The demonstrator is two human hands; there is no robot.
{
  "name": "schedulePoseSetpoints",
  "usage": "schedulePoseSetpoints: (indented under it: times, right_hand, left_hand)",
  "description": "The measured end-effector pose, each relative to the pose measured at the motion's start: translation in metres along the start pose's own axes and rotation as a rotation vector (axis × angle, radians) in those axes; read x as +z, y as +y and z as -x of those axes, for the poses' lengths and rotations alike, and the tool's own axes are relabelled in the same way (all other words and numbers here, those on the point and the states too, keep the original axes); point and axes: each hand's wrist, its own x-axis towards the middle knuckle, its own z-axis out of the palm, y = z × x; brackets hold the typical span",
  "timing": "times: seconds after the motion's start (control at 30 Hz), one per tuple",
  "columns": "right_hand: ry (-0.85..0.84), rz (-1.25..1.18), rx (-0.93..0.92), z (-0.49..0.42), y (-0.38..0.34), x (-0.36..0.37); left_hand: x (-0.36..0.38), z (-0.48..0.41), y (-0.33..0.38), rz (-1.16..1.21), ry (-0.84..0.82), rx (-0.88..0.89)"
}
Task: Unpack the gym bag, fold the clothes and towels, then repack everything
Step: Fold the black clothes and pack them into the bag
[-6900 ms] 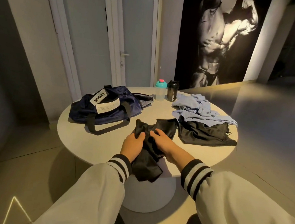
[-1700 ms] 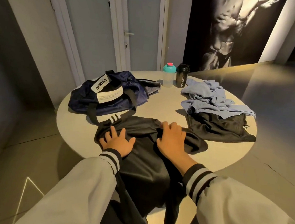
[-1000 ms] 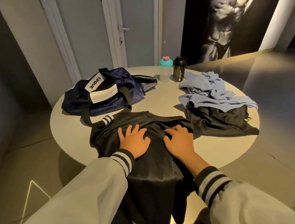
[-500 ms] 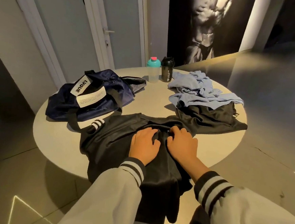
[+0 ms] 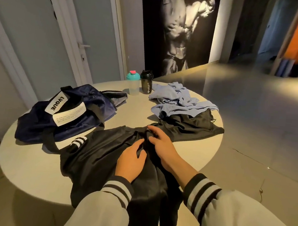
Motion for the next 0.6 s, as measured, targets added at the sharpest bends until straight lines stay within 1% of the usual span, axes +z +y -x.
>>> schedulePoseSetpoints:
  times: [0.07, 0.13, 0.2, 0.27, 0.33, 0.43, 0.47, 0.53, 0.57, 0.6]
  right_hand:
    - [-0.048, 0.158, -0.090, 0.003, 0.008, 0.008]
    - [-0.059, 0.335, -0.170, 0.008, 0.022, 0.014]
    - [0.023, 0.423, -0.226, 0.008, 0.034, 0.017]
    - [0.130, 0.445, -0.241, 0.006, 0.038, 0.015]
    - [0.149, 0.497, -0.290, 0.005, 0.037, 0.008]
    - [0.150, 0.679, -0.471, -0.002, 0.040, -0.011]
    - [0.179, 0.719, -0.484, -0.007, 0.041, -0.020]
    - [0.228, 0.774, -0.393, -0.015, 0.037, -0.035]
    - [0.224, 0.814, -0.332, -0.018, 0.038, -0.040]
    - [0.194, 0.949, -0.278, -0.018, 0.038, -0.042]
  left_hand:
    - [0.001, -0.001, -0.001, 0.072, 0.004, -0.024]
    - [0.001, -0.002, -0.002, 0.076, 0.012, -0.042]
    - [0.002, -0.002, -0.003, 0.061, 0.031, -0.044]
    - [0.003, -0.002, -0.003, 0.075, 0.054, -0.022]
    - [0.005, -0.004, -0.005, 0.067, 0.064, 0.027]
    - [0.005, -0.008, -0.012, 0.009, 0.061, 0.097]
    - [0.005, -0.009, -0.012, -0.014, 0.048, 0.106]
    - [0.006, -0.009, -0.009, -0.084, 0.001, 0.112]
    - [0.007, -0.009, -0.007, -0.149, -0.030, 0.113]
    - [0.010, -0.009, -0.005, -0.236, -0.063, 0.111]
